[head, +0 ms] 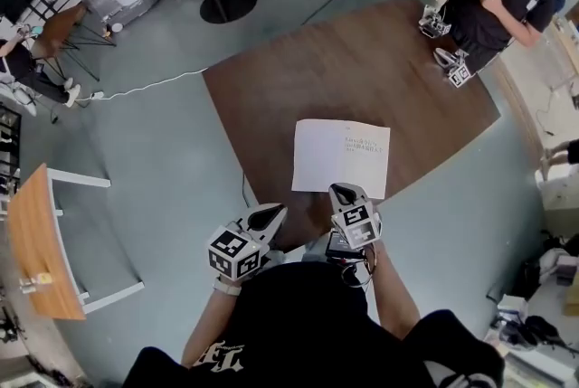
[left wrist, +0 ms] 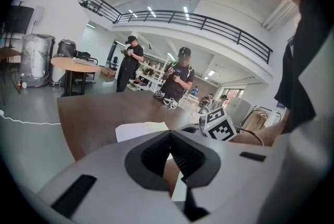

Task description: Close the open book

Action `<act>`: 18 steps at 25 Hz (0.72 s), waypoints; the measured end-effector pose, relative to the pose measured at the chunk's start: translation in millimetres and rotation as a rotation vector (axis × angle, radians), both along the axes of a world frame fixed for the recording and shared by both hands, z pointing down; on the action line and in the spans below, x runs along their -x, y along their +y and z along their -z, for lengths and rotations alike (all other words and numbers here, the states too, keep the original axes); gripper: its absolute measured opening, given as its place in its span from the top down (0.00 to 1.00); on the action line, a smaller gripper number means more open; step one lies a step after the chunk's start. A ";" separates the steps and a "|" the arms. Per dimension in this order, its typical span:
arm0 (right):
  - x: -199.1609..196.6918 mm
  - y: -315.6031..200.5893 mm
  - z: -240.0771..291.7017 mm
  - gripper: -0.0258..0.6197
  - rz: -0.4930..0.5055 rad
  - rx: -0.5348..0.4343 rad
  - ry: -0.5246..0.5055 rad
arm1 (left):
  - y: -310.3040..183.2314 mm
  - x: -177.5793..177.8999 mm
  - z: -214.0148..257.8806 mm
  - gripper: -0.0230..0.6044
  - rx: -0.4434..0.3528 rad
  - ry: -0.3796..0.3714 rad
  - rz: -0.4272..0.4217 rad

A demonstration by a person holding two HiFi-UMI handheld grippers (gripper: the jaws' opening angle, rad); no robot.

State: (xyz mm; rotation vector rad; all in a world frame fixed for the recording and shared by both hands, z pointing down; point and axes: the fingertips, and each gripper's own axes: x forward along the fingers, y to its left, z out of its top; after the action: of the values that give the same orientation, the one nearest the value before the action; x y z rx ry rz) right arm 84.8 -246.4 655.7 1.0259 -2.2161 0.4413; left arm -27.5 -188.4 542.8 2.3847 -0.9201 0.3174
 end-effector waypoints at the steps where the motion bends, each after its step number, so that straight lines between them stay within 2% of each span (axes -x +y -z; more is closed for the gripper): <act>1: -0.7 1.1 -4.3 0.98 -0.001 0.015 0.014 | 0.7 -0.2 -1.2 0.96 0.004 -0.001 0.002; 9: 6.9 11.0 -45.9 0.98 0.058 0.095 0.082 | 8.7 4.7 -13.5 0.96 0.042 -0.005 0.020; 18: 25.0 17.1 -81.1 0.97 0.063 0.187 0.056 | 12.7 11.4 -27.3 0.96 0.076 -0.009 0.026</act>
State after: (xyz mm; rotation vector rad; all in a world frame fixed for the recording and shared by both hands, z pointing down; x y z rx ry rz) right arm 59.7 -229.2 736.8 0.8568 -2.1065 0.5732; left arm -38.9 -175.7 570.1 2.3016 -0.9257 0.3471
